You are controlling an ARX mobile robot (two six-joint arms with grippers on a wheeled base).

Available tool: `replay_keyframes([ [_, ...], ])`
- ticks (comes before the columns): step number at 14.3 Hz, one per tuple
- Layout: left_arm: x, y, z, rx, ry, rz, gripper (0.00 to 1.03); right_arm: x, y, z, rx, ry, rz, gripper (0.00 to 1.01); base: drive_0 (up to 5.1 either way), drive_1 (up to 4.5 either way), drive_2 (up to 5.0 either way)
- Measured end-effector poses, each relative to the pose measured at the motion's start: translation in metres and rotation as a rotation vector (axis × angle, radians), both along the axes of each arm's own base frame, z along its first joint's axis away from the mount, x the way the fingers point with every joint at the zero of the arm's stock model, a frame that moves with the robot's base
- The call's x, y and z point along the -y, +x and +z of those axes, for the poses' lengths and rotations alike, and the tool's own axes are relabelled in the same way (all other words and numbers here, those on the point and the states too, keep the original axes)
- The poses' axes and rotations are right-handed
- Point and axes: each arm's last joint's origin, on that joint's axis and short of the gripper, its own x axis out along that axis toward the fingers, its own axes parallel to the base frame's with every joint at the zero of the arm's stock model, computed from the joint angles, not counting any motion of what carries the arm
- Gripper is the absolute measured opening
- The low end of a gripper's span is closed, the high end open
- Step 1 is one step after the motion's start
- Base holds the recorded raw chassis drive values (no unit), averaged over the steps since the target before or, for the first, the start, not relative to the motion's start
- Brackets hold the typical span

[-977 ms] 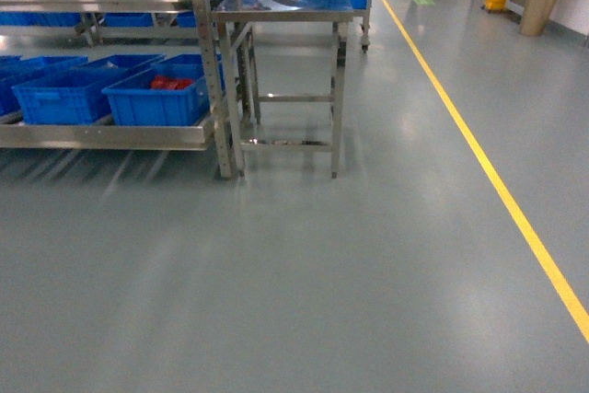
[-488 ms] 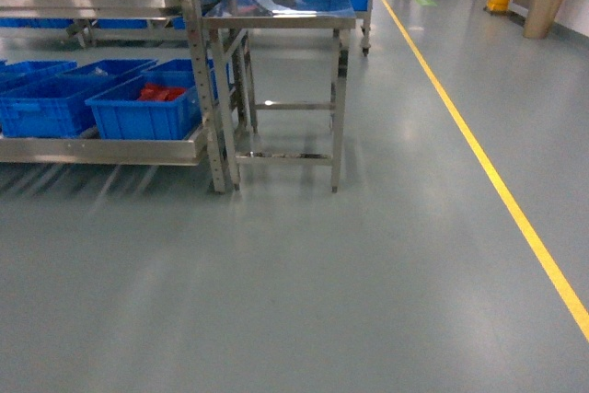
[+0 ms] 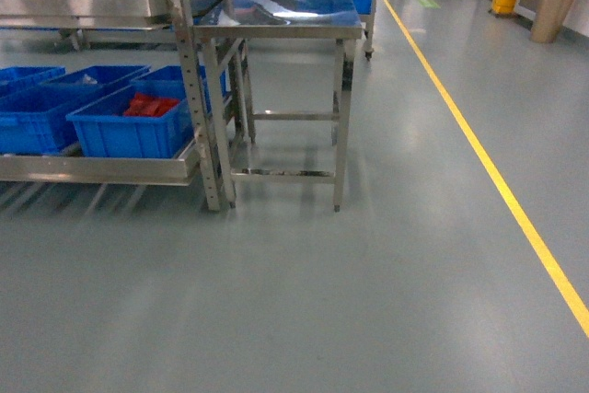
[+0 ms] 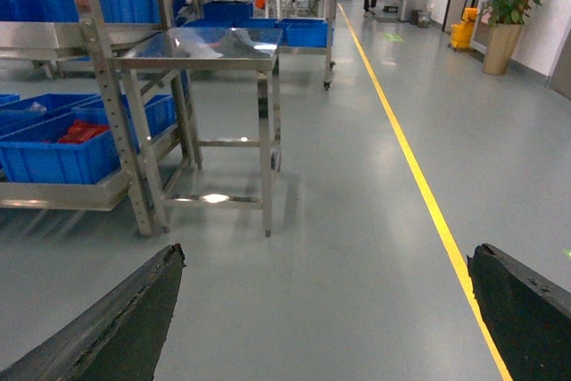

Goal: Pick blue part to blue bin on bottom shelf

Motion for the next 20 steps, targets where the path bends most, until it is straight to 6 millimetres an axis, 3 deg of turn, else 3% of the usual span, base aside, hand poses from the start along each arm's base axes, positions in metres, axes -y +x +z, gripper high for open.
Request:
replay_keyframes([
  [20, -0.0001, -0.0003, 0.0003, 0.004, -0.001, 0.0, 0.44, 0.0, 0.0, 0.0003, 0.003, 0.0, 0.0, 0.98, 0.0, 4.08, -4.0],
])
